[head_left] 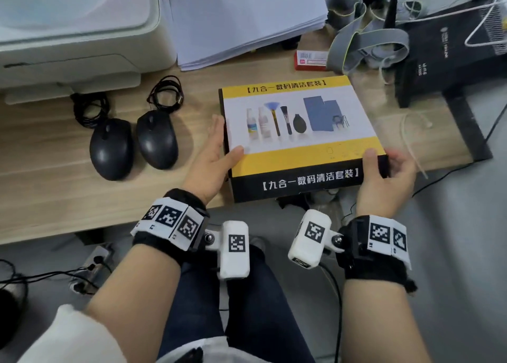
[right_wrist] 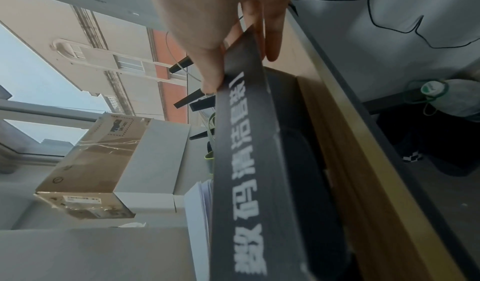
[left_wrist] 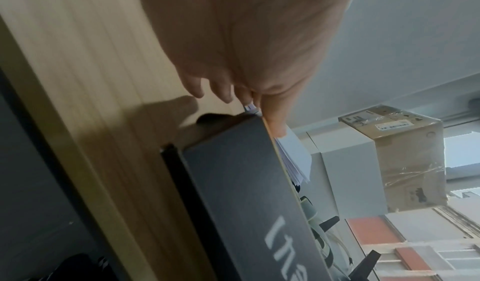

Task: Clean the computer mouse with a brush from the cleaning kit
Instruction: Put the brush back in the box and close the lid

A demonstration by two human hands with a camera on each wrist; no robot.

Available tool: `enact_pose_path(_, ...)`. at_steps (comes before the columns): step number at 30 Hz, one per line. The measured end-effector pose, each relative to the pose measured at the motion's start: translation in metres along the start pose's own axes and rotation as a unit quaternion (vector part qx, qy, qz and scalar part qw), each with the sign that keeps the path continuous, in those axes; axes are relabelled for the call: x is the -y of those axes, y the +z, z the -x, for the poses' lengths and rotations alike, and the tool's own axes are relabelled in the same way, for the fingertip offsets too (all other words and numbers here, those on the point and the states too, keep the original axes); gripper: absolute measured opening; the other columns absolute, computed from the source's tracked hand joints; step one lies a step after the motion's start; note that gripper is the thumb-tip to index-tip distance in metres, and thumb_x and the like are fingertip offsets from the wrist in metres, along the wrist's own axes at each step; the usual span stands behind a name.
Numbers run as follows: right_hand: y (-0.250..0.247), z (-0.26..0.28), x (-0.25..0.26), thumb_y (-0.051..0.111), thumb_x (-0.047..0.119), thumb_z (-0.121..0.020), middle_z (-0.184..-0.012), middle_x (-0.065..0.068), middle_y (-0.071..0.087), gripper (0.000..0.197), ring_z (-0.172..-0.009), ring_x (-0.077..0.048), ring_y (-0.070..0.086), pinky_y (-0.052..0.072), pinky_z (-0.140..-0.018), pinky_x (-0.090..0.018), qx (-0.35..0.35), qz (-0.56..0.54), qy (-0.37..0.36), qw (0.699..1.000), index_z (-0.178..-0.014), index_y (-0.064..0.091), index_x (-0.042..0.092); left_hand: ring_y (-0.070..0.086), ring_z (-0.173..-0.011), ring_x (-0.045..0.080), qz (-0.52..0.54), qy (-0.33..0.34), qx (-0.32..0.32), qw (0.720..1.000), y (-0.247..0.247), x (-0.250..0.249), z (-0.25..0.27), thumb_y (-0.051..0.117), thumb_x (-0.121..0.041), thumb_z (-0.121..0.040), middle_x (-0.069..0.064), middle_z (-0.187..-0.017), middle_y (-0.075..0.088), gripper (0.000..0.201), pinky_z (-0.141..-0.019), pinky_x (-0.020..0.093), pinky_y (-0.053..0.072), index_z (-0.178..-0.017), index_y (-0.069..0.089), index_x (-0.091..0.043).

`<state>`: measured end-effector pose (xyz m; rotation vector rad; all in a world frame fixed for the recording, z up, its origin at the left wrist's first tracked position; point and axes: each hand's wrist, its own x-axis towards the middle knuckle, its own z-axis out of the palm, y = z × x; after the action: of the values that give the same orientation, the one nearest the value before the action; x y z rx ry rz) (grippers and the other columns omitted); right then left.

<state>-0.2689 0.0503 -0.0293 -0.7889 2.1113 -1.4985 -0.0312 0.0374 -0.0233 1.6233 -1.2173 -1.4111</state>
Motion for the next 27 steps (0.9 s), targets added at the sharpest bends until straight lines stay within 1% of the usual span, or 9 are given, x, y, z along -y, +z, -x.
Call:
enact_pose_path(5,-0.003,0.004,-0.003,0.067,0.031,-0.078,-0.112,-0.011,0.06,0.032,-0.09,-0.014,0.055,0.04,-0.077,-0.01,-0.007,0.027,-0.001,1.0,-0.104,0.056,0.015,0.044,-0.124,0.01,-0.022,-0.045,-0.092,0.995,0.008,-0.006,0.002,0.055,-0.027,-0.09,-0.006,-0.14,0.045,0.058,-0.107,0.031,0.036,-0.141,0.032,-0.011)
enact_pose_path(9,-0.004,0.005,0.003,0.068,0.03,-0.078,-0.091,0.007,0.061,0.025,-0.085,-0.013,0.059,0.046,-0.08,-0.018,0.006,0.031,0.015,0.999,-0.093,0.049,0.025,0.063,-0.104,0.024,-0.07,-0.094,-0.069,0.991,0.001,-0.006,0.002,0.062,-0.038,-0.084,0.007,-0.111,0.067,0.029,-0.097,0.044,0.048,-0.104,0.061,-0.018)
enact_pose_path(11,-0.004,0.003,0.007,0.069,0.031,-0.077,-0.086,0.01,0.06,0.026,-0.085,-0.015,0.061,0.048,-0.083,-0.025,0.013,0.052,0.012,0.998,-0.092,0.049,0.025,0.065,-0.102,0.021,-0.048,-0.128,0.019,0.99,-0.005,-0.012,0.003,0.072,-0.03,-0.076,0.004,-0.108,0.069,0.025,-0.097,0.041,0.049,-0.098,0.063,-0.021)
enact_pose_path(13,-0.004,0.001,0.01,0.07,0.034,-0.075,-0.09,0.004,0.062,0.029,-0.085,-0.017,0.062,0.048,-0.081,-0.026,0.019,0.075,0.01,0.997,-0.094,0.051,0.023,0.063,-0.105,0.02,-0.079,-0.15,0.076,0.983,-0.01,-0.017,0.002,0.077,-0.022,-0.071,0.003,-0.108,0.068,0.042,-0.1,0.04,0.047,-0.11,0.063,-0.017)
enact_pose_path(16,-0.005,0.0,0.015,0.073,0.036,-0.072,-0.091,0.004,0.06,0.034,-0.084,-0.013,0.058,0.041,-0.077,-0.021,0.027,0.098,0.007,0.995,-0.095,0.053,0.02,0.061,-0.105,0.023,-0.118,-0.161,0.081,0.977,-0.014,-0.021,0.0,0.076,-0.021,-0.072,0.0,-0.097,0.065,0.05,-0.1,0.042,0.046,-0.119,0.059,-0.016)
enact_pose_path(21,-0.006,0.001,0.015,0.074,0.037,-0.07,-0.09,0.004,0.06,0.033,-0.08,-0.012,0.056,0.039,-0.073,-0.018,0.027,0.113,0.008,0.993,-0.089,0.052,0.022,0.064,-0.101,0.026,-0.129,-0.196,0.088,0.968,-0.014,-0.026,0.002,0.073,-0.022,-0.076,0.007,-0.097,0.069,0.03,-0.097,0.04,0.049,-0.101,0.067,-0.008)
enact_pose_path(23,-0.006,0.002,0.015,0.074,0.038,-0.07,-0.089,0.004,0.06,0.034,-0.082,-0.013,0.058,0.041,-0.075,-0.021,0.02,0.116,0.005,0.993,-0.089,0.052,0.022,0.068,-0.088,0.018,-0.103,-0.216,0.101,0.966,-0.011,-0.028,0.001,0.068,-0.016,-0.08,0.009,-0.096,0.068,0.01,-0.087,0.03,0.054,-0.086,0.066,-0.008)
enact_pose_path(25,-0.005,0.002,0.013,0.075,0.039,-0.068,-0.09,0.003,0.061,0.035,-0.084,-0.017,0.06,0.043,-0.077,-0.024,0.013,0.122,-0.003,0.993,-0.089,0.054,0.02,0.066,-0.062,0.004,-0.073,-0.234,0.117,0.962,-0.01,-0.03,0.0,0.062,-0.009,-0.084,0.004,-0.082,0.065,0.004,-0.062,0.013,0.054,-0.08,0.063,-0.008)
enact_pose_path(27,-0.005,0.002,0.011,0.075,0.04,-0.068,-0.092,0.0,0.063,0.036,-0.087,-0.02,0.061,0.044,-0.078,-0.027,0.011,0.128,-0.007,0.992,-0.09,0.055,0.019,0.063,-0.061,0.005,-0.066,-0.247,0.126,0.959,-0.011,-0.03,-0.002,0.06,-0.009,-0.086,0.0,-0.079,0.063,0.006,-0.052,0.008,0.051,-0.08,0.062,-0.009)
